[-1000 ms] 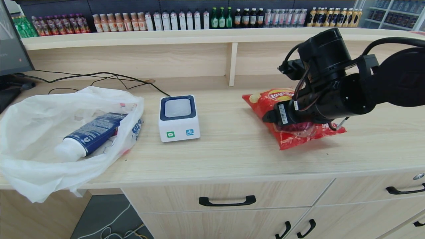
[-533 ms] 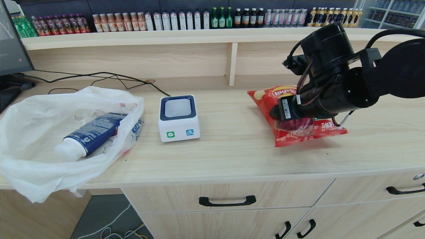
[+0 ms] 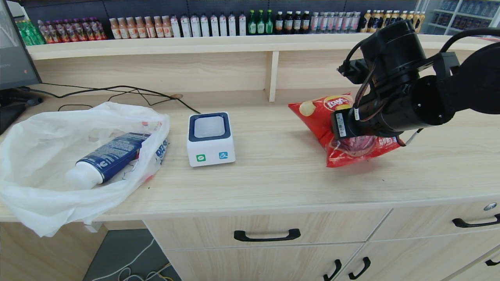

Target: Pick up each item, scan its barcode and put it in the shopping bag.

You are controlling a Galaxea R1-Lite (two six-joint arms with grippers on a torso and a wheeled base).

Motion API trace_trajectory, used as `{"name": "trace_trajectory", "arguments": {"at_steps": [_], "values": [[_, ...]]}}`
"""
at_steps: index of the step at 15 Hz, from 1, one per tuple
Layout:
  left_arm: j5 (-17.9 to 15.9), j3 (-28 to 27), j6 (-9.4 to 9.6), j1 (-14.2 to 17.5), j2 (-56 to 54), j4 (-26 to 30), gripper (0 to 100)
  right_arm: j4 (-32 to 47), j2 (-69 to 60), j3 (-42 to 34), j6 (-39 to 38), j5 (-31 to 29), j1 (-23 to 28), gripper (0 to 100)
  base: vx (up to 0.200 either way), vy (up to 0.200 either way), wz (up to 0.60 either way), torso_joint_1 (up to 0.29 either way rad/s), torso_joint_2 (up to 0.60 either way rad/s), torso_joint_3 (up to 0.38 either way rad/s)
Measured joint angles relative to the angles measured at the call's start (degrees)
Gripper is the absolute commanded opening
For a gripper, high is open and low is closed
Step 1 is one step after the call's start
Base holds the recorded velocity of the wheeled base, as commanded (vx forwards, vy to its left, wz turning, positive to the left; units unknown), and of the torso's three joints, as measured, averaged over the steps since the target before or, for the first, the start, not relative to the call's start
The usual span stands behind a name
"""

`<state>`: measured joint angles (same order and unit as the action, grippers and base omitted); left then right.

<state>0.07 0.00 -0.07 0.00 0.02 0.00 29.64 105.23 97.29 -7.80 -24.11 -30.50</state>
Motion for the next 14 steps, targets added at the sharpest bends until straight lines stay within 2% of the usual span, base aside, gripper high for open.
{"name": "trace_trajectory", "arguments": {"at_steps": [14], "values": [[0.0,0.0,0.0,0.0,0.0,0.0,100,0.46,-4.35,-0.77,0.52,-0.22,-0.5,0,0.0,0.0,0.0,0.0,0.0,0.0]]}}
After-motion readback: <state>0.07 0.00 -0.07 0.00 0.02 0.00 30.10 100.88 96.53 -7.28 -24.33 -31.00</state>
